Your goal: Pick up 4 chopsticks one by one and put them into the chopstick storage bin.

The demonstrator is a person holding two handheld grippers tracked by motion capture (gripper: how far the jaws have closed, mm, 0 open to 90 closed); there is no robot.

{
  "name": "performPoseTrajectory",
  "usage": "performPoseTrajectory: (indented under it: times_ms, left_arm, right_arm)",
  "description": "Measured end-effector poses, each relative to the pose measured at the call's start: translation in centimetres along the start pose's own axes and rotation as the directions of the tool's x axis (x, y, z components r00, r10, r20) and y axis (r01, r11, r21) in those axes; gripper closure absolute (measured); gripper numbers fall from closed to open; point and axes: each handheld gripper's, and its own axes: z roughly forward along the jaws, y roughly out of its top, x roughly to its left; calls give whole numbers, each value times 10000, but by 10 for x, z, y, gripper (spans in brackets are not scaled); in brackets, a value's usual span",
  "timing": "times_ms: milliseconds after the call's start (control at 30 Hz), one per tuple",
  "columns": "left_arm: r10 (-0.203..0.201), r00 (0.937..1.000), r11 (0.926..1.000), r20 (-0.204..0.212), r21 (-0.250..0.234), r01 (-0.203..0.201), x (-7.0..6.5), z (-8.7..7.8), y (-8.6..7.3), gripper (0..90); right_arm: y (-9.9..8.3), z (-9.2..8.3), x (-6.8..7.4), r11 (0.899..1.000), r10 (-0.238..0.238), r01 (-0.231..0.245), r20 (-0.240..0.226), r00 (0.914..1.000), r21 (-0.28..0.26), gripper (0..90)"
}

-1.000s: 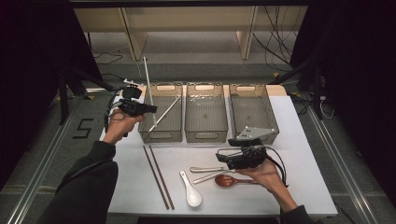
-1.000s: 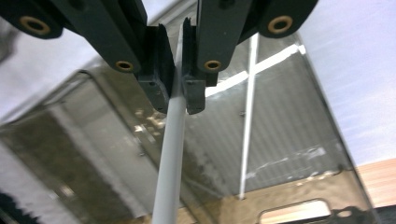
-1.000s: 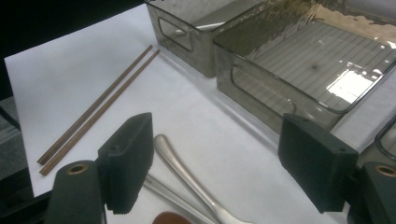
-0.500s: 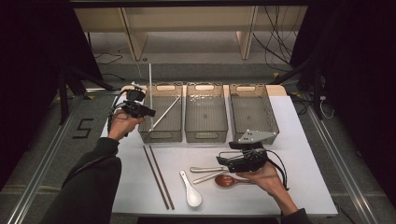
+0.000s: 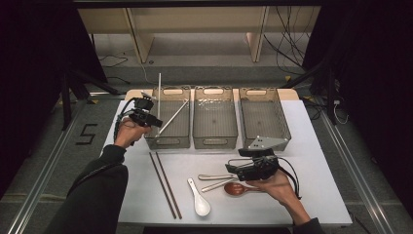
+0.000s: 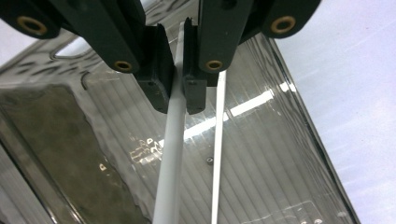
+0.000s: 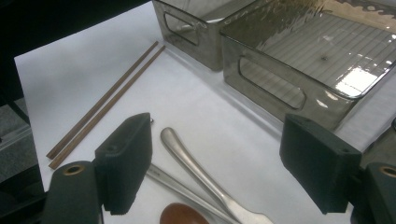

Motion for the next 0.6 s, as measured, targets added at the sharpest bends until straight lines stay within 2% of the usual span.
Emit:
performPoseTrajectory:
  times_ms: [100,133,167,333,467,533,600]
  left_arm:
    - [-68,9999,9999,76,159,67,0,3,-1,816]
    - [-118,9999,9998,69,174,117,1,3,-1,779]
    - [-173,9998,9998,45,65,173,1,3,-1,722]
    - [-354,9994,9982,26,-473,355,1,-7,0,554]
    - [-359,9991,9943,243,-998,382,-3,-22,0,464]
    - [-184,9993,9916,340,-1274,226,-7,-31,-3,402]
    - [28,9983,9883,583,-1524,61,-12,-40,-7,377]
  right_arm:
    - [0,0,0,10000,7,-7,-5,10000,-1,264]
    - [0,0,0,10000,12,-12,-15,10000,-3,264]
    - [0,0,0,10000,27,-27,-11,10000,3,264]
    - [0,-1,0,10000,42,-42,-39,10000,-12,264]
    - [0,-2,0,10000,63,-63,-16,10000,-8,264]
    - [0,-2,0,10000,73,-73,39,10000,-12,264]
    - [0,-2,0,9999,106,-106,46,9999,-32,264]
